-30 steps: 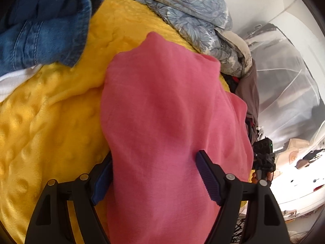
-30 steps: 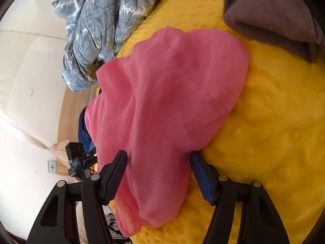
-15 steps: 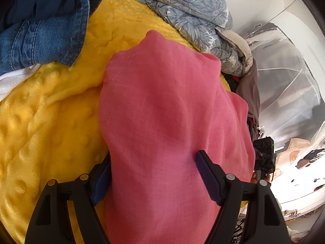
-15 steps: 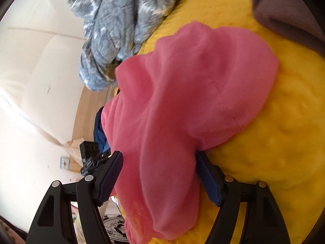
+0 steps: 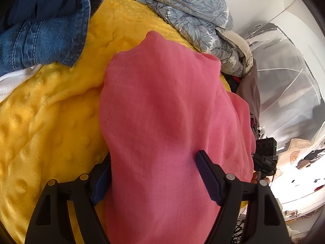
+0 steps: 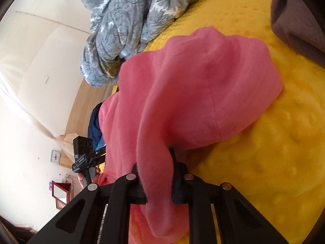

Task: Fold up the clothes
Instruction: 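Grasp the pink shirt edge with the left tool while the right tool grasps beside it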

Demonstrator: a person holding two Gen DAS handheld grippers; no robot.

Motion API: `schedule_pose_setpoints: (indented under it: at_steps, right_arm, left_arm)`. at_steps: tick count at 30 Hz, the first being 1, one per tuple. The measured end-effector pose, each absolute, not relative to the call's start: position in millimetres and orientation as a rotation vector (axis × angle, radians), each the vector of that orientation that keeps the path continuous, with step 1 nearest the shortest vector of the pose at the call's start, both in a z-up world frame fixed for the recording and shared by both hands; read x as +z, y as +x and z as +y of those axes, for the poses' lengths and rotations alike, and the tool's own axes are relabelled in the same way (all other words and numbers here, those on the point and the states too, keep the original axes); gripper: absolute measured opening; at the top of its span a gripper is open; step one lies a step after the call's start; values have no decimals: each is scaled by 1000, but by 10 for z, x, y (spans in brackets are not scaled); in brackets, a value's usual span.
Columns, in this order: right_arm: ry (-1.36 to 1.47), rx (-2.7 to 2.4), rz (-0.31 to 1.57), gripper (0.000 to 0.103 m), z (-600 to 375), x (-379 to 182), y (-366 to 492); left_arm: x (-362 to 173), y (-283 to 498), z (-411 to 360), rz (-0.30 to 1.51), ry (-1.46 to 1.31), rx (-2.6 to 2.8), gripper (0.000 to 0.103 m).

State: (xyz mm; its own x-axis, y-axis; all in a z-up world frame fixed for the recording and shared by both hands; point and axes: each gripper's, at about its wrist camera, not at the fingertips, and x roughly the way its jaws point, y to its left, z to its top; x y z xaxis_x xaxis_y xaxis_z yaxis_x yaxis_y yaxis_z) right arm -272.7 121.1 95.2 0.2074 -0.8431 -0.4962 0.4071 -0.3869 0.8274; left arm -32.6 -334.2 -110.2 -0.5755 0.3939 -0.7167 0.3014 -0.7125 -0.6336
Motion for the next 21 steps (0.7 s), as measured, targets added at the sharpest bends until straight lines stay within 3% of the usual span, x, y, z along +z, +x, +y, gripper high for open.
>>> schedule_pose_setpoints:
  at_steps: [4, 6, 7, 9, 11, 21]
  right_arm:
    - [1329, -1427, -443, 12, 1176, 1053, -2679]
    - [1323, -1426, -443, 12, 1161, 1074, -2664]
    - [1325, -1427, -445, 12, 1161, 1070, -2661]
    - [1341, -1426, -446, 12, 1164, 1025, -2679]
    - [1351, -1425, -454, 12, 1174, 1001, -2702]
    - [1244, -1394, -513, 12, 1199, 1247, -2682]
  left_arm:
    - [-1086, -334, -3335, -1167, -1423, 2496, 75]
    - [-1120, -367, -3337, -1191, -1458, 2469, 49]
    - [-1132, -373, -3338, -1207, -1465, 2457, 44]
    - [-1151, -379, -3338, -1238, -1472, 2432, 25]
    - [-1055, -369, -3298, -1199, -1438, 2463, 15]
    - [-769, -319, -3240, -1212, -1281, 2507, 10]
